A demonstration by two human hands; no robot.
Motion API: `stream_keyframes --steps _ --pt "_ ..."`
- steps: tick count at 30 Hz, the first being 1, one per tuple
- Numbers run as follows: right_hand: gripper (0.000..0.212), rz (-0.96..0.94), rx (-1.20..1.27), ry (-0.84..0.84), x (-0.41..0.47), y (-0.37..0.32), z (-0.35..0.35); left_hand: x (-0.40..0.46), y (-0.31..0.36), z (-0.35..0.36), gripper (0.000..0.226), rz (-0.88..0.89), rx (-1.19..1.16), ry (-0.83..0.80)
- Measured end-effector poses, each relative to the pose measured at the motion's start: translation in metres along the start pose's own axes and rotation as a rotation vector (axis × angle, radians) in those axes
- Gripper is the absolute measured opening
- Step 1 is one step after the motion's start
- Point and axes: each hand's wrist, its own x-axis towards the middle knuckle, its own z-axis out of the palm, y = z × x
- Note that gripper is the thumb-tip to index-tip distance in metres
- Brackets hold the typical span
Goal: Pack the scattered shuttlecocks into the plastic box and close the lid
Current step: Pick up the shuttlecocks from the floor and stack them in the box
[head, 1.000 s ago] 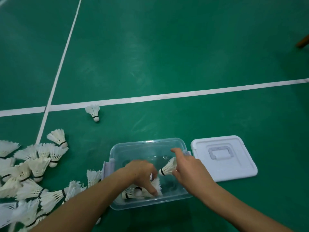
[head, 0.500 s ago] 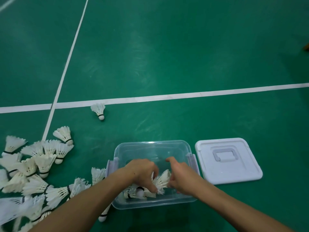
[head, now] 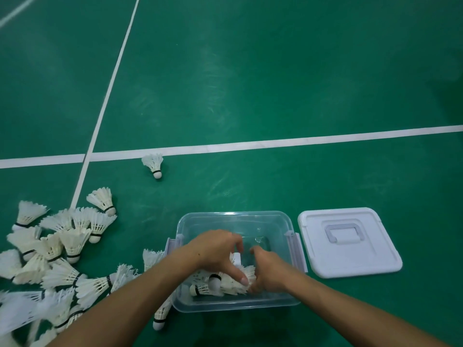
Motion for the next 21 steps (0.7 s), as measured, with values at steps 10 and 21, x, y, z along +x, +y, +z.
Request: stream_keyframes --steps 10,21 --pt "0.077 -0.359 0.777 0.103 -0.05 -0.01 -0.035 -0.036 0.009 -0.046 0.059 0.27 -0.565 0.312" --pt "0.025 -0.5 0.761 0.241 -0.061 0.003 -0.022 -0.028 0.023 -0.03 0.043 0.305 -0.78 0.457"
